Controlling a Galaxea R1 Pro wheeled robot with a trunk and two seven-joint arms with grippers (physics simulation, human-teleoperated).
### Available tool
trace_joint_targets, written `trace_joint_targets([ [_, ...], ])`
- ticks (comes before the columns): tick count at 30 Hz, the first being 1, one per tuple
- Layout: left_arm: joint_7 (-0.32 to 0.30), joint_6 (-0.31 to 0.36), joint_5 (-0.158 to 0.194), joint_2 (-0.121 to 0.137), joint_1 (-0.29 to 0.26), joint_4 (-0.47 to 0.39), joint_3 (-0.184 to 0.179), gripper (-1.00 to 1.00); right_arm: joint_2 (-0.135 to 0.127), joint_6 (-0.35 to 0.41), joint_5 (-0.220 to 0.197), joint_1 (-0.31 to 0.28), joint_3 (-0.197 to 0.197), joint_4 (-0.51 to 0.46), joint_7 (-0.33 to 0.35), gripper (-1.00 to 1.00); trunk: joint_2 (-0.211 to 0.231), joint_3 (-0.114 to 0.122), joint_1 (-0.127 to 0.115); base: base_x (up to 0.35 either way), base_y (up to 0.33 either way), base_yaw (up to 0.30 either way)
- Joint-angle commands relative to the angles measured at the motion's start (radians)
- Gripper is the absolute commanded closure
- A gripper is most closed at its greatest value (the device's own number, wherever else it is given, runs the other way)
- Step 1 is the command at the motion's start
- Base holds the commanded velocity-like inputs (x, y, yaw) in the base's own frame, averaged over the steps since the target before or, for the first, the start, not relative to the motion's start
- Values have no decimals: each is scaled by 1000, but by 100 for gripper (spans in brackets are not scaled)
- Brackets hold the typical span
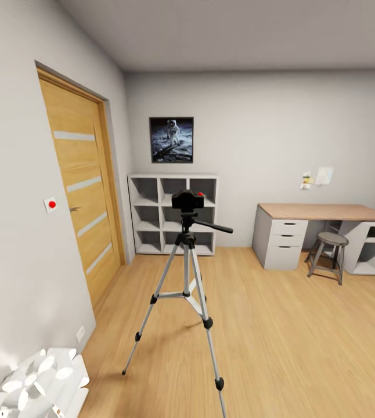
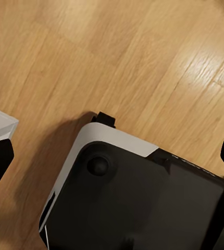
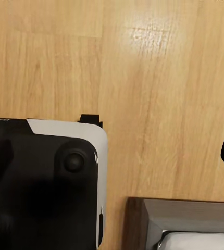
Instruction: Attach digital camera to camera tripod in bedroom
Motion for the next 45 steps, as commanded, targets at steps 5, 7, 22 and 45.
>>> trace_joint_targets([
  [5, 4, 5, 7, 0, 0, -2, -6, -100, -1, -6, 2, -1, 1, 3, 3, -100, -1, 8, 0, 0, 0, 0],
  [7, 4, 5, 8, 0, 0, -1, -7, -100, -1, -6, 2, -1, 1, 3, 3, -100, -1, 11, 0, 0, 0, 0],
  [22, 4, 5, 6, 0, 0, -2, -8, -100, -2, -3, 2, -1, 1, 3, 3, -100, -1, 35, 0, 0, 0, 0],
  [45, 4, 5, 6, 0, 0, -1, -7, -100, -2, 2, 3, 0, 1, 3, -3, -100, -1, 55, 0, 0, 0, 0],
])
